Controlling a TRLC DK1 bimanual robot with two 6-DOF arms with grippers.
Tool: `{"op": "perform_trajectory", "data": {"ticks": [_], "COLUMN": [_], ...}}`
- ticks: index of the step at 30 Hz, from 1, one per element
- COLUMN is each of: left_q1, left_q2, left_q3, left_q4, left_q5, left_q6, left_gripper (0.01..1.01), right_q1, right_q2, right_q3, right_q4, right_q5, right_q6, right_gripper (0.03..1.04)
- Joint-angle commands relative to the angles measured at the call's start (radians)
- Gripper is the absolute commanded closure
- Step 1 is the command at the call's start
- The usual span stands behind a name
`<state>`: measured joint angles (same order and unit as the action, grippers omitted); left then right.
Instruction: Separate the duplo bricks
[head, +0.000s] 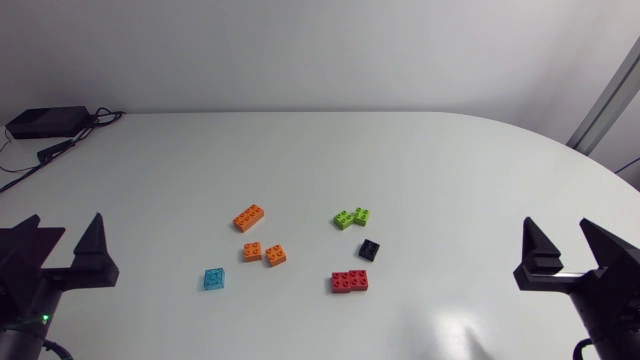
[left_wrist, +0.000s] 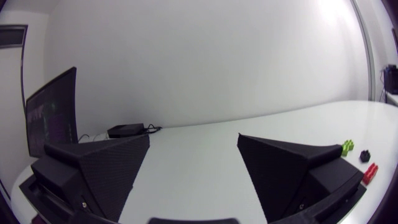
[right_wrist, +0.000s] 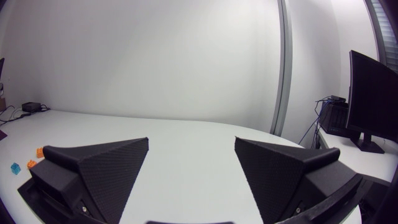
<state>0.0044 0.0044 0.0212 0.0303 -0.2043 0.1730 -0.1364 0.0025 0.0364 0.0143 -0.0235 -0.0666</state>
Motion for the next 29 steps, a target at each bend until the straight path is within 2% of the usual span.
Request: {"op": "perform_trajectory", "data": {"ticks": [1, 4, 29], "left_q1": [-0.011, -0.011, 0.002], "left_q2": [-0.009, -0.006, -0.015], "left_q3": [-0.024, -0.023, -0.024], "left_q4": [0.0, -0.001, 0.002], "left_q5": [0.009, 0.02, 0.036], "left_q6": [-0.119, -0.142, -0.129], "left_gripper": [0.043, 0.043, 0.043], "right_q1": [0.008, 0.008, 0.06], "right_q2": [-0.006, -0.006, -0.007], "right_q3": [-0.038, -0.038, -0.038], "right_q4": [-0.016, -0.016, -0.019], "right_q5": [-0.01, -0.01, 0.014], "right_q6": [0.022, 0.022, 0.021], "right_gripper": [0.07, 0.07, 0.07]}}
